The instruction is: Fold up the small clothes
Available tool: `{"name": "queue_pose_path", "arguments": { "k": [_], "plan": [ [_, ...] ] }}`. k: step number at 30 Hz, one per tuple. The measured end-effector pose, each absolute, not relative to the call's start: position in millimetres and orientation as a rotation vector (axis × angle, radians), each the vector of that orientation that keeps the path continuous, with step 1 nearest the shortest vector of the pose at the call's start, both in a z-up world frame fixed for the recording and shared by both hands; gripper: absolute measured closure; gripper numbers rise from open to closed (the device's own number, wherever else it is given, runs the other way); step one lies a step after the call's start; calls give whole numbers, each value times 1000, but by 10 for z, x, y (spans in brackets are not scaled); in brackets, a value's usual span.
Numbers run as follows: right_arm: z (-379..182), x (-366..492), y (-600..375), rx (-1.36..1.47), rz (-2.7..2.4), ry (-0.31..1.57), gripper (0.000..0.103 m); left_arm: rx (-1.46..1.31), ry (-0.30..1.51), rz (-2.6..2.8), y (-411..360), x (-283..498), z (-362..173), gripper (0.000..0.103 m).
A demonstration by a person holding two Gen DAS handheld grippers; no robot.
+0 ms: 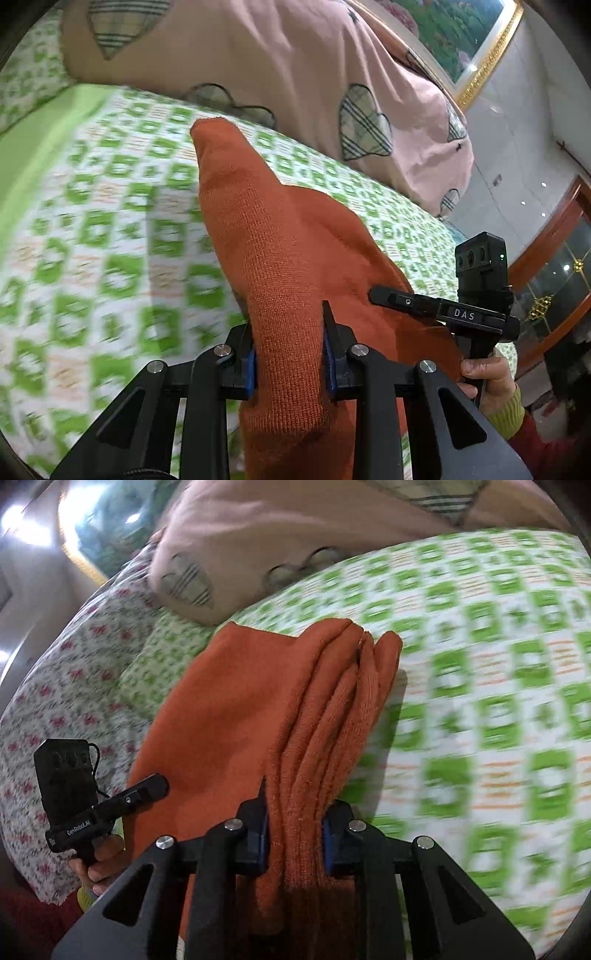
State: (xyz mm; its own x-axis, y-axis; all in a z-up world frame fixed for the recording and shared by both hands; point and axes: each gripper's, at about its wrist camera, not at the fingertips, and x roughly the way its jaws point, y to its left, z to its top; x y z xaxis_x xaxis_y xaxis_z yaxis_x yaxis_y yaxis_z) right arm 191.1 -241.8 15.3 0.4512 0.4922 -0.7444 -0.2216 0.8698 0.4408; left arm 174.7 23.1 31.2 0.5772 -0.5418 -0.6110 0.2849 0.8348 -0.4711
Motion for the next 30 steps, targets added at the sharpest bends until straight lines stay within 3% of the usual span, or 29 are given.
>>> {"name": "queue_pose_path", "arguments": {
  "k": [7, 12, 17, 21, 27, 30],
  "plan": [
    [-122, 1852, -2123, 297, 457, 1064, 80, -370, 883, -420, 629, 1531, -9, 76],
    [-230, 1813, -2175, 274, 419, 1077, 79, -394, 904, -396, 630, 1553, -172, 68],
    [-291, 1809, -2247, 320, 390, 1095, 65, -401, 934, -365, 724, 1523, -225, 53],
    [-57, 1775, -2280, 248, 310, 1056, 54, -422, 911, -344, 882, 1544, -154, 48],
    [269, 1911, -2081, 143, 294, 968, 54, -456, 896, -312, 996, 1713, -102, 47],
    [158, 2094, -1961, 130, 282, 1005, 71, -462, 903, -303, 994, 1814, -108, 46]
  ]
}}
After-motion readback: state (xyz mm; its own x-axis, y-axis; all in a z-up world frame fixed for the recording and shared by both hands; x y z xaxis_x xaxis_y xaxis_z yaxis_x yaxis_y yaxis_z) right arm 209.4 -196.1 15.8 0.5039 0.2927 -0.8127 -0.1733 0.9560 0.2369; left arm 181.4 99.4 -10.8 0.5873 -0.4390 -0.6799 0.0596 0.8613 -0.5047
